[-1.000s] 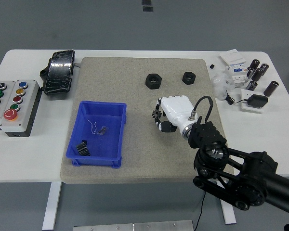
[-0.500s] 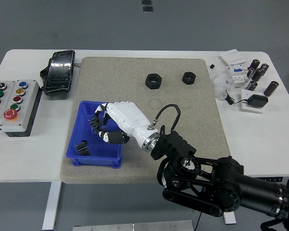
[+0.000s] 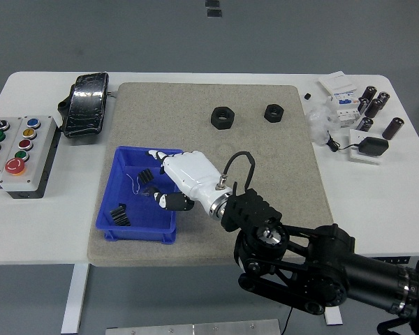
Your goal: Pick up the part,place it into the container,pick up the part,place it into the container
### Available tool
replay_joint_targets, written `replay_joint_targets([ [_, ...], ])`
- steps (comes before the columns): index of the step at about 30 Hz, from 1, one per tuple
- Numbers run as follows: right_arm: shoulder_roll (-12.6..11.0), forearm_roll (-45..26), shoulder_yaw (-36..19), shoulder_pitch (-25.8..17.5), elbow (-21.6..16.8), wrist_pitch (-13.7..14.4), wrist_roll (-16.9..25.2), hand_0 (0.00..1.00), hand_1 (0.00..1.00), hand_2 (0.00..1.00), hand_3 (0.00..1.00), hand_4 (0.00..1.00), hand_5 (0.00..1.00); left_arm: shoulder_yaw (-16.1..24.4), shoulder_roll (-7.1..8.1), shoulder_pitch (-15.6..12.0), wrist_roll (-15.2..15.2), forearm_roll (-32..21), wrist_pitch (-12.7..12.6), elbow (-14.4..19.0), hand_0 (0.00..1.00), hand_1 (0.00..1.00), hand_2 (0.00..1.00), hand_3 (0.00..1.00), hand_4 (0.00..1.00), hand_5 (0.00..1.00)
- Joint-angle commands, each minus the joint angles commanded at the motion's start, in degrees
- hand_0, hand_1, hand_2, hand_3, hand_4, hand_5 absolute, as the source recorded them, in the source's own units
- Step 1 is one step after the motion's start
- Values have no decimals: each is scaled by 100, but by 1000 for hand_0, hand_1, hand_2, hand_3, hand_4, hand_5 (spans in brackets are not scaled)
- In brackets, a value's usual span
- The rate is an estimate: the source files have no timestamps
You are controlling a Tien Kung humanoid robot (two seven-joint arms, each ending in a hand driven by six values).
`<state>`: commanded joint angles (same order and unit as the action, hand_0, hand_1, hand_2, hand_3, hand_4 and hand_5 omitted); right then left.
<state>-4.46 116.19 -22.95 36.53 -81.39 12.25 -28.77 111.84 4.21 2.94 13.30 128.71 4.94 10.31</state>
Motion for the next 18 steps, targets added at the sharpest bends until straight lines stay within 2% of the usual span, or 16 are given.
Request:
replay_joint_targets([
  [2, -48, -148, -123, -20, -92, 174, 127, 488, 634, 722, 906, 748, 447, -2, -1, 0, -1, -4, -1, 0, 660, 598, 561, 625, 664, 437],
  [3, -74, -240, -209, -36, -145, 277, 210, 482, 620, 711, 814, 759, 465, -3, -2, 1, -1, -5, -1, 0, 660, 600, 561, 625, 663, 437],
  [8, -230, -413, -825, -203, -438, 879, 639, 482, 620, 711, 814, 759, 465, 2, -7, -3, -5, 2, -3, 0, 660, 600, 561, 625, 663, 437],
  [9, -250, -300, -957, -254, -461, 943, 624, 457, 584, 642, 694, 721, 453, 2, -7, -4, -6, 2, -4, 0, 660, 599, 561, 624, 662, 436],
  [11, -268, 58, -1288, -395, -448, 946, 455, 457, 584, 642, 694, 721, 453, 7, -6, -9, -7, 6, -7, 0, 660, 599, 561, 624, 662, 436],
  [14, -173, 638, -1830, -680, -194, 630, 111, 457, 584, 642, 694, 721, 453, 24, -4, -18, -8, 25, -10, 0, 660, 599, 561, 624, 662, 436],
  [15, -132, 797, -2016, -770, -90, 587, 47, 500, 624, 667, 685, 706, 434, 26, -5, -18, -9, 25, -11, 0, 660, 599, 561, 625, 661, 437],
  [16, -93, 928, -2226, -869, 39, 628, 65, 500, 624, 667, 685, 706, 434, 20, -7, -18, -12, 12, -13, 0, 660, 599, 561, 625, 661, 437],
  [18, -48, 654, -2614, -1017, 284, 840, 306, 500, 624, 667, 685, 706, 434, 16, -9, -17, -16, 2, -15, 0, 660, 599, 561, 625, 661, 437],
])
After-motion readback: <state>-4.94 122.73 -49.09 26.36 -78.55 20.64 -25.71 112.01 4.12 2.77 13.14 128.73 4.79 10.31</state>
